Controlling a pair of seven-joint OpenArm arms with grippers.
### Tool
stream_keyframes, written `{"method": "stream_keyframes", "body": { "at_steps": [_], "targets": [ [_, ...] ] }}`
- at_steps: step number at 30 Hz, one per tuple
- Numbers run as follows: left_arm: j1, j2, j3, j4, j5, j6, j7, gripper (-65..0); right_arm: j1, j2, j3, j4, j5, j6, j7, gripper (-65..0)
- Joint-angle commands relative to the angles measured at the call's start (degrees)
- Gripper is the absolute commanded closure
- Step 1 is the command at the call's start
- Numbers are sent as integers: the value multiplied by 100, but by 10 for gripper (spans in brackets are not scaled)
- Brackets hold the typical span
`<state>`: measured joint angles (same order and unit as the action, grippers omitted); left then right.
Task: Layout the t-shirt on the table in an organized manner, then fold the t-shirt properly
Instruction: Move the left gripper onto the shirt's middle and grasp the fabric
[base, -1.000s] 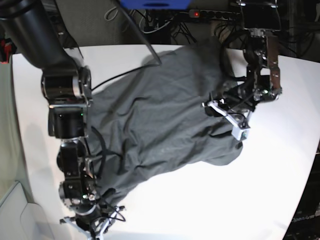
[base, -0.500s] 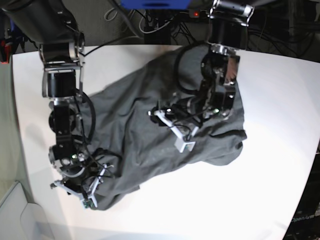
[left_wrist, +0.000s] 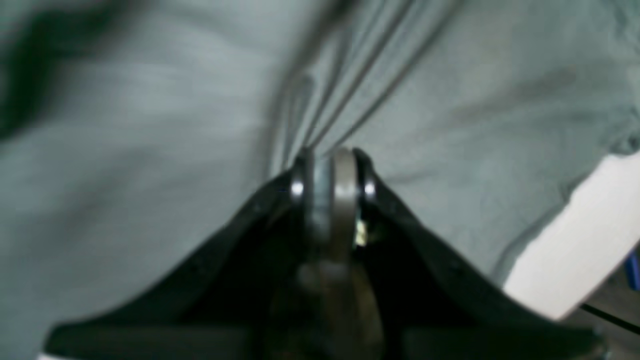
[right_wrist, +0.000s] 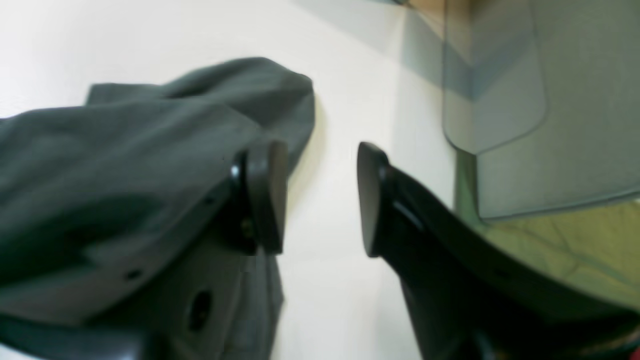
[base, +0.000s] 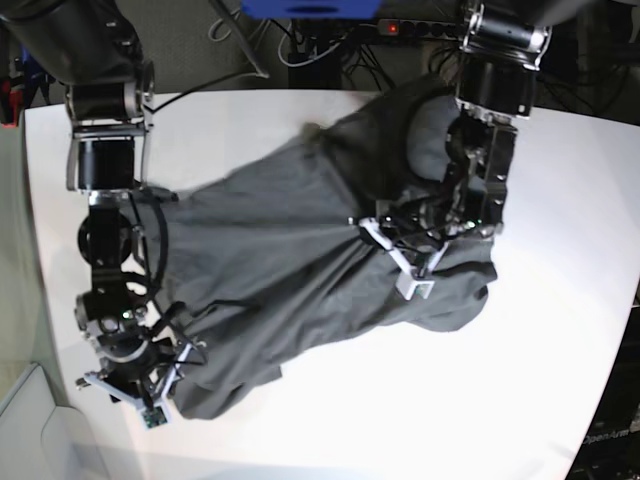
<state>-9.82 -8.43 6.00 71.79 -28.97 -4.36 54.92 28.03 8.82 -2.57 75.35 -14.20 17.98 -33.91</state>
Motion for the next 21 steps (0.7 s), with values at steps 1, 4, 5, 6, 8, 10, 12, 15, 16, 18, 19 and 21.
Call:
{"method": "stream_keyframes", "body": {
  "at_steps": [1,4,5,6,8,10,12,15,16,18,19,21],
  "targets": [
    [160,-217,-24,-54,572,265,341,-74,225,10,-3,109,35,-44,160,-244],
    [363,-542,-24,-54,572,256,341,-72,331,10,-3,82,53,-44,125,-244],
    [477,-648,-24,-45,572,229,350,-72,340,2,-3,82,53,-44,152,-244],
    [582,-762,-24,-45,572,229,350,-72,340,-34,-11,82,53,-44,160,-244],
    [741,-955,-24,-45,572,221,350,-72,419,-69,-11,74,53,-44,125,-244],
    [837,-1157,-33,-45,572,212,350,-72,428,-78,-11,65,61,-44,160,-244],
    [890,-1360,-33,8,572,212,341,-72,428,-209,-20,56,61,-44,169,-244],
    [1004,-1720,-42,280,572,212,341,-72,410,-420,-29,-49,61,-44,169,-244],
    [1040,-1808,-42,386,572,212,341,-72,436,-508,-29,-173,61,-44,169,-244],
    [1057,-1966,-42,571,572,212,341,-72,445,-693,-38,-454,61,-18,178,-244],
    [1084,-2037,-42,597,572,212,341,-72,454,-781,-55,-603,61,-18,178,-245],
    [1119,-2107,-42,641,572,212,341,-72,472,-886,-372,-893,61,-18,222,-248]
  ]
}}
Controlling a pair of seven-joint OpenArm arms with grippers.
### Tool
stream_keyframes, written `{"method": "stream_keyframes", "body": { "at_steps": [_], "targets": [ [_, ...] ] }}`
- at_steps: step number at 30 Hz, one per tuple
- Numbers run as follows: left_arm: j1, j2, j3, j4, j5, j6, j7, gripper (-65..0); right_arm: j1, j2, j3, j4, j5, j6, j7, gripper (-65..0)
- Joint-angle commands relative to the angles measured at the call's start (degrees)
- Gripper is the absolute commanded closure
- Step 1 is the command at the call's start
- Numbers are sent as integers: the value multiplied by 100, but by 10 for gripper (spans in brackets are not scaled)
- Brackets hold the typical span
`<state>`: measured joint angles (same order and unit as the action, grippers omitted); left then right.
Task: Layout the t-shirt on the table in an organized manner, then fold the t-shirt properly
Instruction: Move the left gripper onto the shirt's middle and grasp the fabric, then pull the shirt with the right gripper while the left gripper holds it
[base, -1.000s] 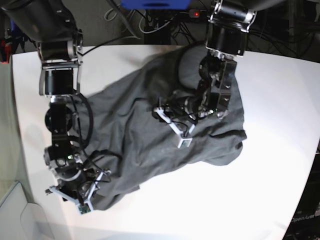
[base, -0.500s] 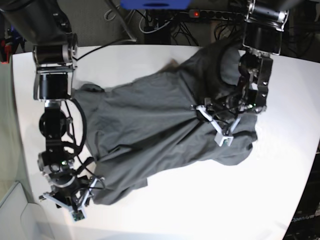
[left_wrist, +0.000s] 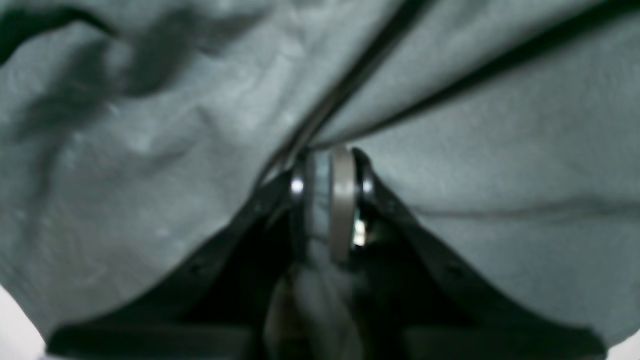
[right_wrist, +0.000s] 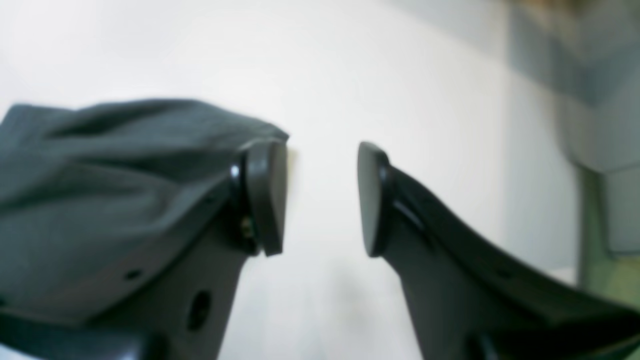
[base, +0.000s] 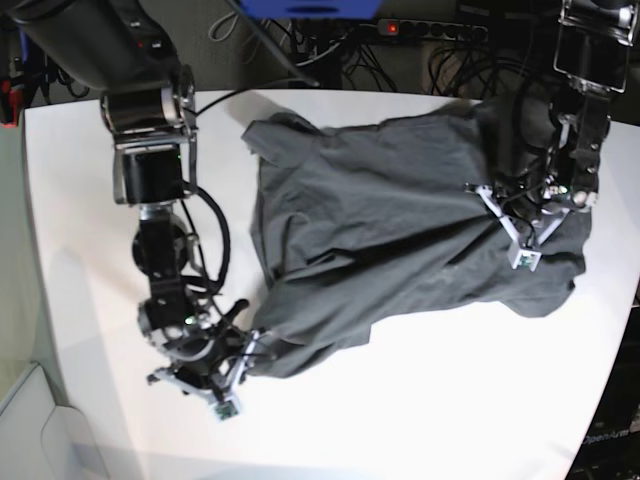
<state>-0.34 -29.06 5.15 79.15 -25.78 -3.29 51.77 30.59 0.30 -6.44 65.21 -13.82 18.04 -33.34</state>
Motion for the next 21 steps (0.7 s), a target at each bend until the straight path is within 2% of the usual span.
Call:
{"method": "stream_keyframes", "body": {
  "at_steps": [1,6,11,15,21],
  "targets": [
    [170,-61,44,-78,253,105,656,-72,269,-43,-266,-64,24,-24,244,-248],
    [170,-17,-97,-61,253,105,665,-72,392,-69,-1664,-503,15,-24,525,-249],
    [179,-8,-194,-61,253,105,665,-72,664,-227,-2587,-574,15,-24,534,-250],
    [179,-8,-194,-61,244,105,665,-72,963,-473,-2868,-996,24,-24,561,-263],
    [276,-8,-203,1,244,105,630,-72,1271,-720,-2868,-2235,15,-24,1501,-278]
  ]
}}
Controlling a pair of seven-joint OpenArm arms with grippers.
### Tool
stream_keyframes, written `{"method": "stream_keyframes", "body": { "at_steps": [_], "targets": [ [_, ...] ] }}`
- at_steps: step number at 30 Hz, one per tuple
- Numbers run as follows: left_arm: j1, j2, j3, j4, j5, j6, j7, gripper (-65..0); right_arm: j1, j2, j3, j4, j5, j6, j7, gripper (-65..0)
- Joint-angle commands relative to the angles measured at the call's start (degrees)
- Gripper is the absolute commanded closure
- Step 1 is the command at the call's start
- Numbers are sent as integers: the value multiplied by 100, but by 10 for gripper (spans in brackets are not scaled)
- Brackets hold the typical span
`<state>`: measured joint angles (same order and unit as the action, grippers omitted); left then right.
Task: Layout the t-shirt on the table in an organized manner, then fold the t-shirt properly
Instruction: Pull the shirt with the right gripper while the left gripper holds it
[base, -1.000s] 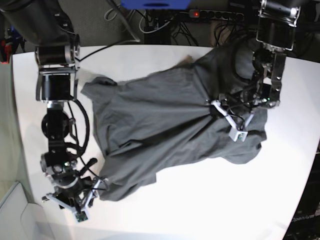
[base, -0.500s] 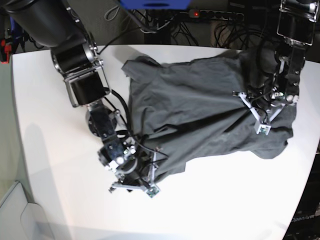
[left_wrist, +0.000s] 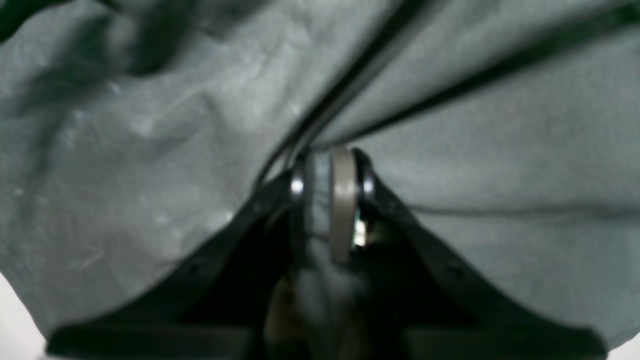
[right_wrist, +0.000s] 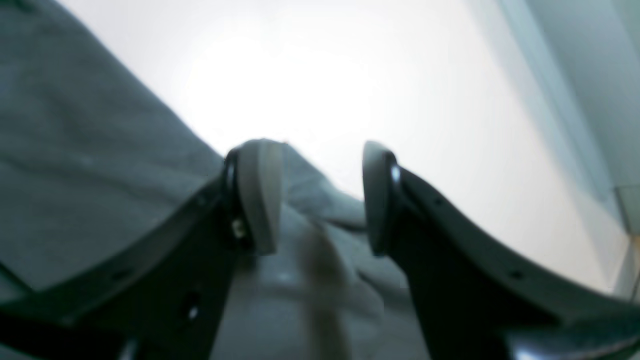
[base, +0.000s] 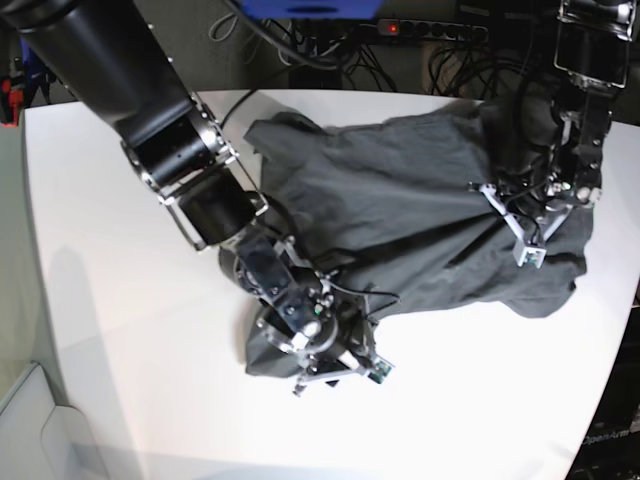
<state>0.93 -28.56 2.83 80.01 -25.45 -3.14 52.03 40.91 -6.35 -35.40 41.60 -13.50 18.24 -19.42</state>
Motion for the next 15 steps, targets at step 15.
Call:
{"method": "stream_keyframes", "body": {
  "at_steps": [15],
  "targets": [
    [465,-111,38,390,282,98,595,-72,477,-134,98,-1070,0,-70,1173,-278]
  ]
}}
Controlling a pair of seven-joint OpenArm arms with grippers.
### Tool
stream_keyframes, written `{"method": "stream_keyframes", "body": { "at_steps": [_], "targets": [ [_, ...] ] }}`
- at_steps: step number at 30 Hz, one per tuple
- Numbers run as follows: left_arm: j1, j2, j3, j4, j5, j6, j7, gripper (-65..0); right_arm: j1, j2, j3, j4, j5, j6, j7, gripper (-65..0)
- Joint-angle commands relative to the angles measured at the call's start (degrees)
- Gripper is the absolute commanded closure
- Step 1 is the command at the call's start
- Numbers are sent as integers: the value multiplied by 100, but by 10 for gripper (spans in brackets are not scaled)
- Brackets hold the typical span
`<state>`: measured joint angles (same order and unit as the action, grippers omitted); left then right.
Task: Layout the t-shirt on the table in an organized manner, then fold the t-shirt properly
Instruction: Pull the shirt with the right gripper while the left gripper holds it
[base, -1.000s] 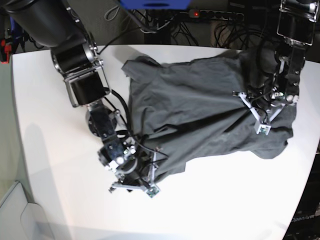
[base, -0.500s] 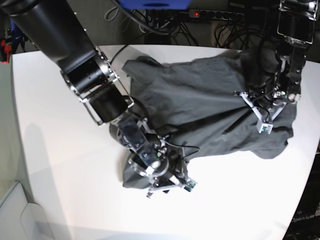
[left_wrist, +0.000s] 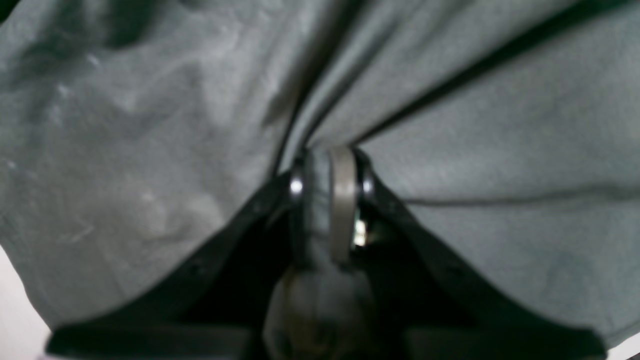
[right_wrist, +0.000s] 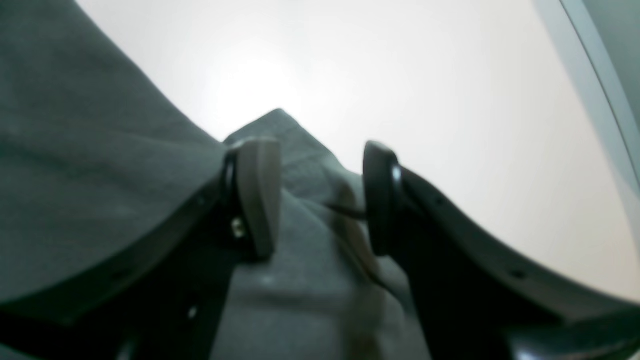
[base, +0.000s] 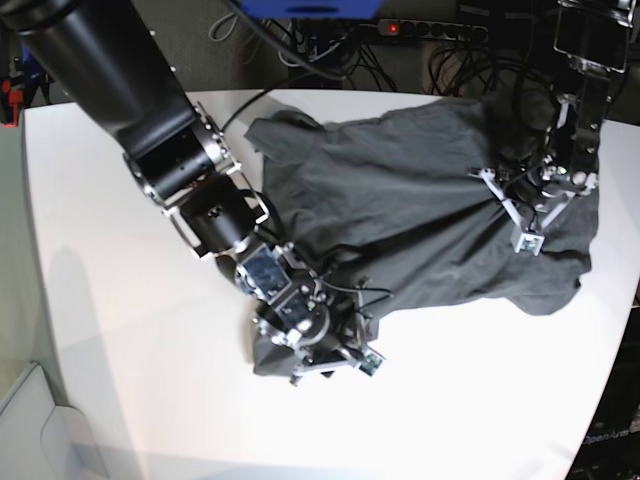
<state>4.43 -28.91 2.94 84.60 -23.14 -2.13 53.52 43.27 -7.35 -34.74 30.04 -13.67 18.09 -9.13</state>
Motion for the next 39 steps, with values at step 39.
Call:
{"method": "stream_keyframes", "body": {
  "at_steps": [39],
  "targets": [
    [406,-331,18,2,1008,-20,429,-72,-533,81,454,68,-9,-55,143,-190]
  ]
}}
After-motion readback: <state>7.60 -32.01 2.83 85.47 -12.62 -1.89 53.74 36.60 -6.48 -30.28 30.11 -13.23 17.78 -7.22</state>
